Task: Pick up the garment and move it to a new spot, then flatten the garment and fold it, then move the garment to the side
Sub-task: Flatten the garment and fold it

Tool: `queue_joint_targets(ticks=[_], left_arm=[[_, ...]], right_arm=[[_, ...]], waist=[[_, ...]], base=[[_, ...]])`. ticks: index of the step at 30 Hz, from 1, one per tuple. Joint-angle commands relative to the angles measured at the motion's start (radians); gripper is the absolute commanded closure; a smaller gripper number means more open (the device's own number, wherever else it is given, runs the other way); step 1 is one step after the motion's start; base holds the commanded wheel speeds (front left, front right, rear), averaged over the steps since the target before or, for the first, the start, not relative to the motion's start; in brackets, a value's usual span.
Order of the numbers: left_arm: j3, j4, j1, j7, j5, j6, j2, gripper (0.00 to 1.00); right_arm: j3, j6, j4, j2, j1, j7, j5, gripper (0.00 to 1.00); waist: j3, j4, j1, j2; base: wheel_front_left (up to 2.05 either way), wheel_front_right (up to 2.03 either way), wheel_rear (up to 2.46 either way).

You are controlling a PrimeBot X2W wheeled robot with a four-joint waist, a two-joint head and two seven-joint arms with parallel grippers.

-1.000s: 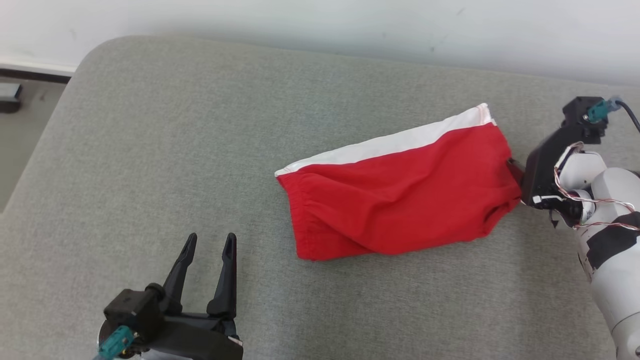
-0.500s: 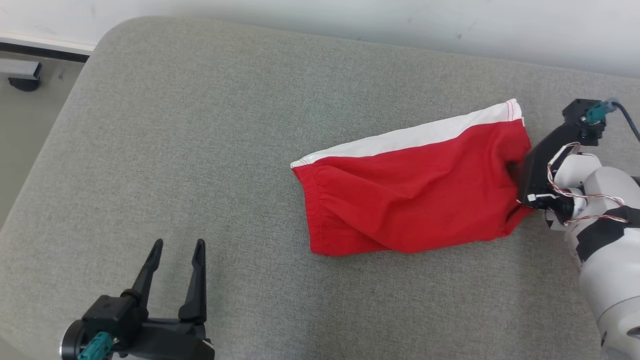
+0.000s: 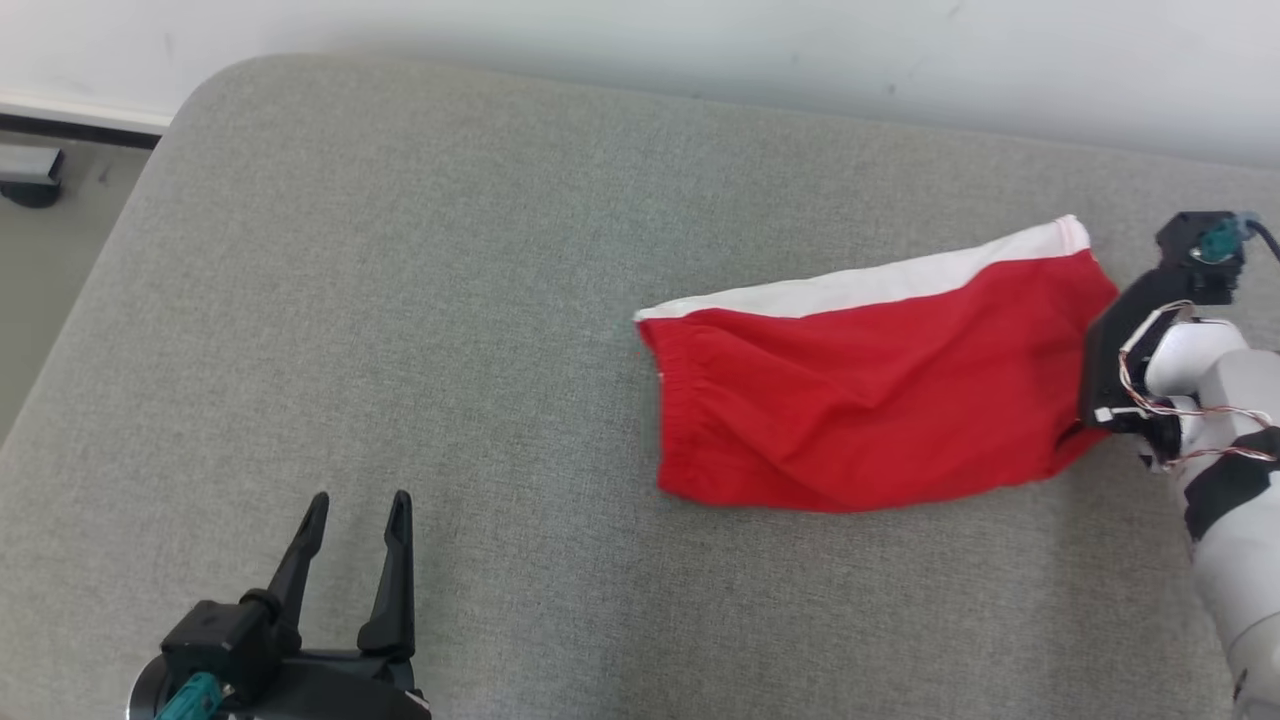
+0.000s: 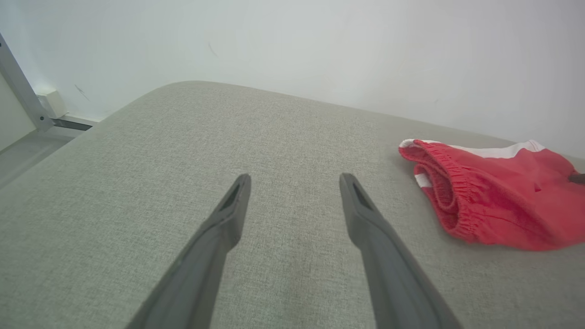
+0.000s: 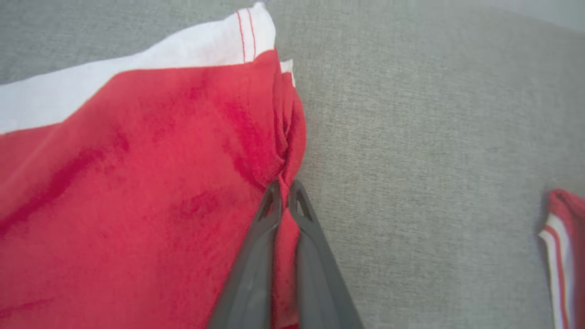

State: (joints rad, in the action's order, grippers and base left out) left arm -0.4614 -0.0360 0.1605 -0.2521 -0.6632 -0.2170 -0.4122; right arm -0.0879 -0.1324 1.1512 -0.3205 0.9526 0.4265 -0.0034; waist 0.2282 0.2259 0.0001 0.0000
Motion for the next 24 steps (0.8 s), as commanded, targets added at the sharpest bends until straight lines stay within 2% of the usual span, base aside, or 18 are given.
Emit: queue_joint_targets(ticks=[1, 10, 15, 19, 24], left_arm=[[-0.002, -0.003, -0.02, 0.003, -0.002, -0.002, 0.003, 0.0], [-0.012, -0.015, -0.059, 0.013, -0.027, -0.002, 0.009, 0.0], [-0.022, -0.025, -0.086, 0.017, -0.039, 0.001, 0.009, 0.0], [-0.025, -0.024, -0.097, 0.021, -0.044, -0.002, 0.009, 0.0], [-0.031, -0.018, -0.12, 0.029, -0.049, -0.01, 0.008, 0.0]], right_arm=[[-0.012, 0.003, -0.007, -0.006, -0.02, -0.011, -0.018, 1.0], [-0.122, 0.003, -0.111, -0.033, -0.114, -0.014, -0.201, 1.0], [-0.169, 0.003, -0.21, -0.005, -0.18, -0.001, -0.277, 1.0], [-0.153, 0.003, -0.266, 0.033, -0.209, -0.001, -0.299, 1.0], [-0.054, 0.003, -0.331, 0.125, -0.242, 0.027, -0.259, 1.0]], waist=[[-0.02, -0.013, -0.0001, 0.0], [-0.11, -0.047, -0.0001, 0.0], [-0.152, -0.053, -0.0001, 0.0], [-0.172, -0.057, -0.0001, 0.0], [-0.201, -0.06, -0.0001, 0.0]], base=[[0.0, 0.0, 0.0], [0.0, 0.0, 0.0], [0.0, 0.0, 0.0], [0.0, 0.0, 0.0], [0.0, 0.0, 0.0]])
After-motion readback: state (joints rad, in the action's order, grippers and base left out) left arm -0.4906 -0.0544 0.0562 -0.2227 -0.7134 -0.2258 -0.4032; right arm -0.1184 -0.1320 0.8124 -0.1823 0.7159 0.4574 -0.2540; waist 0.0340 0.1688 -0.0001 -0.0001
